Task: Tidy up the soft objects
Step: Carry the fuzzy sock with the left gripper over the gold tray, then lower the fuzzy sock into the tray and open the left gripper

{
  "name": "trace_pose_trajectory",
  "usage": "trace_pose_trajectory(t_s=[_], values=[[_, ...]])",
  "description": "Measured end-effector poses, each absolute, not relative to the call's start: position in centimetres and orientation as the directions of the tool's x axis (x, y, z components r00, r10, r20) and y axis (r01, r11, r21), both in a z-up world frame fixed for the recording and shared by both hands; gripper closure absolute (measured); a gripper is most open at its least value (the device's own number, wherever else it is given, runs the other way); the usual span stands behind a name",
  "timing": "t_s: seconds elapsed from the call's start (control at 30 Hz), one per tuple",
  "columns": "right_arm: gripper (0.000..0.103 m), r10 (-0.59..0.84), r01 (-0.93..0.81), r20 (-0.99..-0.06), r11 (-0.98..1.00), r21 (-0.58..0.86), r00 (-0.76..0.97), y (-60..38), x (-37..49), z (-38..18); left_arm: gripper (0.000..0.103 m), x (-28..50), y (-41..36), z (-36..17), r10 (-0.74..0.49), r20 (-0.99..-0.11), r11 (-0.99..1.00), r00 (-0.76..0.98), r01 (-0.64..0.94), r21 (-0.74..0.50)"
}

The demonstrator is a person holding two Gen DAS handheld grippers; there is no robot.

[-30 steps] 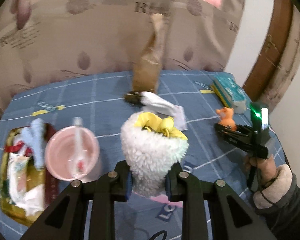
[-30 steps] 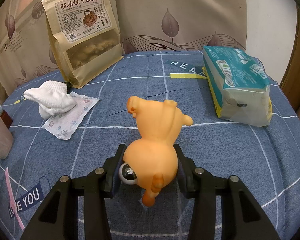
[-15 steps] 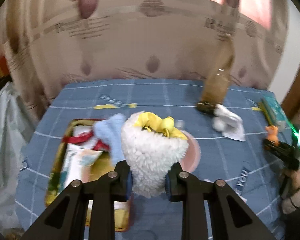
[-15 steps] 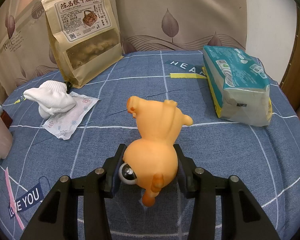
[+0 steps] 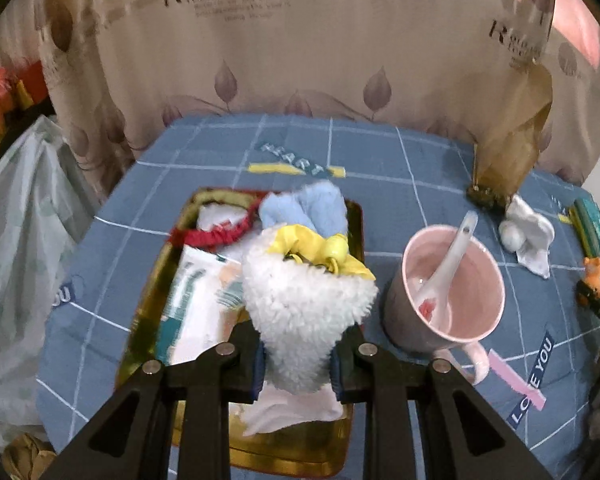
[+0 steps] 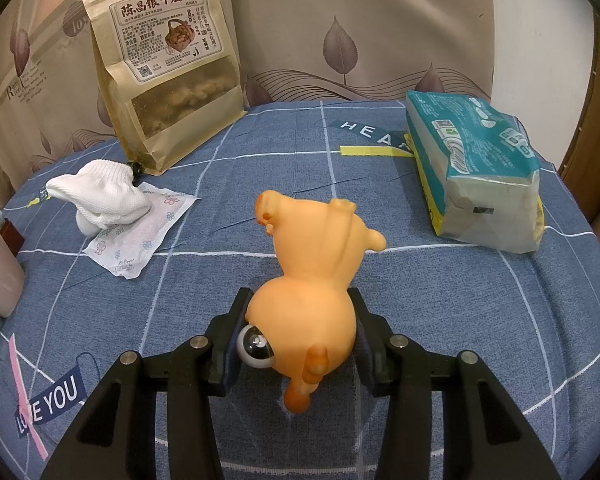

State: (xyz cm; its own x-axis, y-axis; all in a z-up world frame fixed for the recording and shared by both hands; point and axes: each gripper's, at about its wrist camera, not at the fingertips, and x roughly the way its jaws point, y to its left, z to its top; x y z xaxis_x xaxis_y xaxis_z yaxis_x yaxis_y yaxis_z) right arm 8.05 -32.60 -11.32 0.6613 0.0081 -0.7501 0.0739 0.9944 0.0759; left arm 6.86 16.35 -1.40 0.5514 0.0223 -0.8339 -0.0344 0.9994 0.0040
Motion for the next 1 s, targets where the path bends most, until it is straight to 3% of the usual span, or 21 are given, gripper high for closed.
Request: trace_pose_trajectory(t_s=[0.6, 0.7, 0.77, 0.87, 1.0], values=[[0.061, 0.008, 0.074, -0.751, 0.994, 0.076, 0.661, -32.6, 8.0, -11.4, 0.078, 9.2, 17.4, -7.5, 0.026, -0.902, 0.997, 0.432, -0.074, -0.007], [0.060, 0.008, 0.074, -0.751, 0.994, 0.076, 0.661, -32.6, 8.0, -11.4, 0.074, 9.4, 17.4, -7.6, 0.036, -0.905, 0.997, 0.425, -0.082, 0.001], [0.060, 0.008, 0.074, -0.751, 0.994, 0.076, 0.660, -32.6, 8.1, -11.5, 0.060, 9.6, 17.4, -7.6, 0.020, -0.906, 0.997, 0.424, -0.080, -0.016], [0.060, 0.007, 0.074, -0.752, 0.995, 0.074, 0.659, -32.6, 8.1, -11.5, 0.050, 9.4, 17.6, -7.2, 0.002, -0.902, 0.997, 0.432, -0.076, -0.034], [0.060, 0.004, 0.074, -0.752, 0.995, 0.071, 0.659, -32.6, 8.1, -11.5, 0.046, 8.8, 17.9, -6.1, -0.024, -0.892, 0.997, 0.451, -0.053, -0.054]])
